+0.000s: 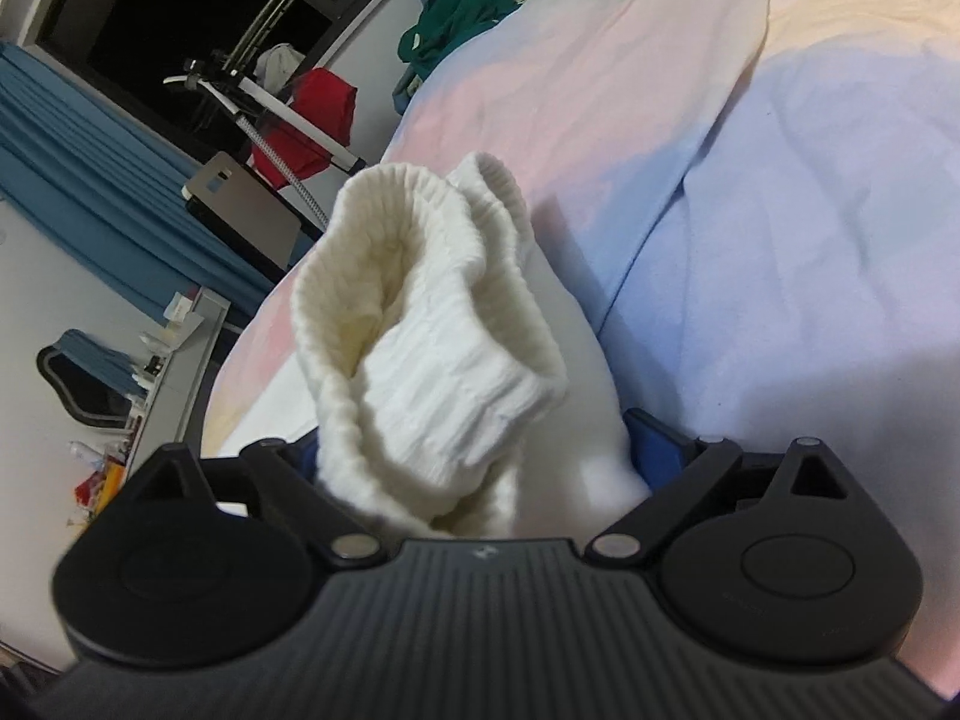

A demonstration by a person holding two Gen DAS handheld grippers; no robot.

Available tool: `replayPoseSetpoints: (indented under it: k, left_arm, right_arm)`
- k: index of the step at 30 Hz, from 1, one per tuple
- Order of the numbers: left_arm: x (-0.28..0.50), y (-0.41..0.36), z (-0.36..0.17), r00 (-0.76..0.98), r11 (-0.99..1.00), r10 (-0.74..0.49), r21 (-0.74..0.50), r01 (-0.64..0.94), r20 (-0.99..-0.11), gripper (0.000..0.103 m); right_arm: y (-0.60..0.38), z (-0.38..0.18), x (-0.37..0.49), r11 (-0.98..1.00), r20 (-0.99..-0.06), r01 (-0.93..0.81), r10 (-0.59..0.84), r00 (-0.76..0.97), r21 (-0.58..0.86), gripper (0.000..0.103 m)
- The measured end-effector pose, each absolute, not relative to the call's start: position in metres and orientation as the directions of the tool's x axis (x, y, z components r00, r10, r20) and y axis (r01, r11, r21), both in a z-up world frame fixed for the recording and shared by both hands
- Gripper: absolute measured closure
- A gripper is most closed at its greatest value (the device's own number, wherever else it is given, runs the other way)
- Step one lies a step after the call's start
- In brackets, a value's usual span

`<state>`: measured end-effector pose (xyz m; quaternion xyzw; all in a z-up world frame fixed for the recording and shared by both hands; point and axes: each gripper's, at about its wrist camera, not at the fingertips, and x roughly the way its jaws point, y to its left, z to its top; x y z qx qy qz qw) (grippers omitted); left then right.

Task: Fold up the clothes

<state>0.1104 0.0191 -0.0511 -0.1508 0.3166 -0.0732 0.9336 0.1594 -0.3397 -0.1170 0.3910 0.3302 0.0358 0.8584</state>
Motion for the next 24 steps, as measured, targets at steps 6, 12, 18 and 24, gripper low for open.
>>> replayPoseSetpoints:
  k: [6,12,18,24]
  left_arm:
    - [0.11,0.017,-0.047,0.785,0.944,-0.222,-0.328,0.024,-0.579,0.025]
    - [0.106,0.015,-0.035,0.773,0.94,-0.236,-0.339,0.03,-0.589,0.025]
    - [0.083,0.028,-0.001,0.791,0.887,-0.374,-0.435,0.153,-0.485,0.007]
    - [0.107,0.047,-0.013,0.762,0.811,-0.446,-0.573,0.122,-0.469,0.0]
  right_arm:
    - [-0.328,-0.113,0.165,0.732,-0.557,0.165,0.332,0.761,0.661,0.003]
    - [-0.327,-0.097,0.157,0.743,-0.511,0.115,0.33,0.794,0.659,0.03]
    - [-0.326,-0.097,0.158,0.755,-0.535,0.146,0.3,0.79,0.639,0.038]
    - [-0.321,-0.092,0.158,0.766,-0.538,0.157,0.274,0.797,0.623,0.039]
